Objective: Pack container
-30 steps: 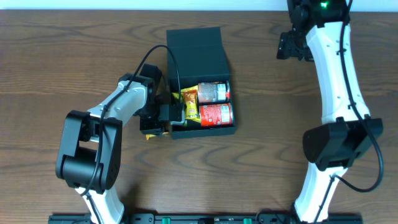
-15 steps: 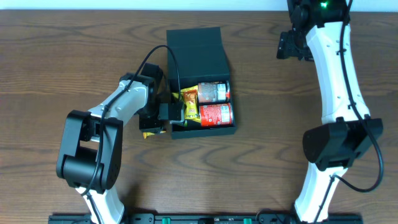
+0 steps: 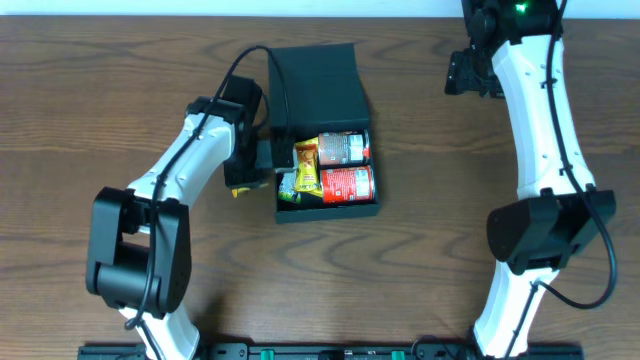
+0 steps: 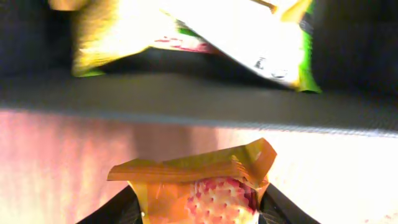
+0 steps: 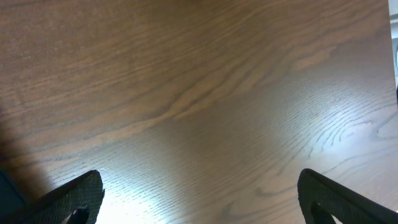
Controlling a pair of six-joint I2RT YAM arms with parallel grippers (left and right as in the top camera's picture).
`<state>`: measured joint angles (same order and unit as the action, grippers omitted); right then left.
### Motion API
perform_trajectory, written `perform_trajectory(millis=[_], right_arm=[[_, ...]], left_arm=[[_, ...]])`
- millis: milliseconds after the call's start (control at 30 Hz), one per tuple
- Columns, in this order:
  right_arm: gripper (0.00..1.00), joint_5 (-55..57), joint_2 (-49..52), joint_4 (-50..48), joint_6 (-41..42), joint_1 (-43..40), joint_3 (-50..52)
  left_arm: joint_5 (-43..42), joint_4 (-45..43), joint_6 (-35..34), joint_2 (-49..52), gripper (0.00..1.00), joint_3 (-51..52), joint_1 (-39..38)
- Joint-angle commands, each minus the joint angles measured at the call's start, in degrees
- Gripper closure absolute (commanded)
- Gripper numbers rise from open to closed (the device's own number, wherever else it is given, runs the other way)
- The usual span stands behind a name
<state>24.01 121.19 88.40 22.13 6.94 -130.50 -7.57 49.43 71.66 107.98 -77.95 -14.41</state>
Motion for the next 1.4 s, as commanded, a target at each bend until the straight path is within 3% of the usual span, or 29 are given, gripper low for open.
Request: perform_trajectory(millis=[0, 200, 533, 600, 667, 700, 867, 1067, 1367], right_arm=[[0.01, 0.39, -1.01, -0.15, 0.55, -0.11, -0.96], [0.01, 0.37, -1.01, -0.35, 0.59, -0.11, -0.96], [0.01, 0.11, -1.01, -0.13, 0.55, -0.11, -0.96], [0.01, 0.11, -1.01, 0.11, 0.52, -0.11, -0.96], [0.01, 0.13, -1.01, 0.35, 0.52, -0.11, -0.96], [0.01, 0.13, -1.01, 0.42, 0.55, -0.11, -0.96], [0.01, 0.11, -1.01, 0.50, 0.59, -0.11, -0.96], [0.01, -0.09, -1.01, 0.46, 1.57, -0.11, -0.96], [0.01, -0.09, -1.01, 0.13, 1.60, -0.11, -0.96]], left_arm=[[3.17, 0.24, -3.21, -2.32, 0.51, -3.26, 0.13], [3.69, -0.02, -6.14, -3.17, 0.46, -7.67, 0.07], [3.52, 0.24, -18.08, -3.17, 0.44, -13.75, 0.07], [3.52, 1.36, -18.05, -3.17, 0.30, -13.70, 0.09], [2.16, 3.93, -17.29, -3.15, 0.04, -13.70, 0.09], [0.52, 5.20, -15.21, -3.10, 0.03, -13.62, 0.13], [-1.42, 5.42, -8.90, -2.82, 0.03, -10.58, 0.17], [-0.70, 2.10, -5.95, 0.46, 0.03, -6.10, 1.86], [0.24, -3.43, -6.54, 8.02, 0.06, -4.92, 3.48]])
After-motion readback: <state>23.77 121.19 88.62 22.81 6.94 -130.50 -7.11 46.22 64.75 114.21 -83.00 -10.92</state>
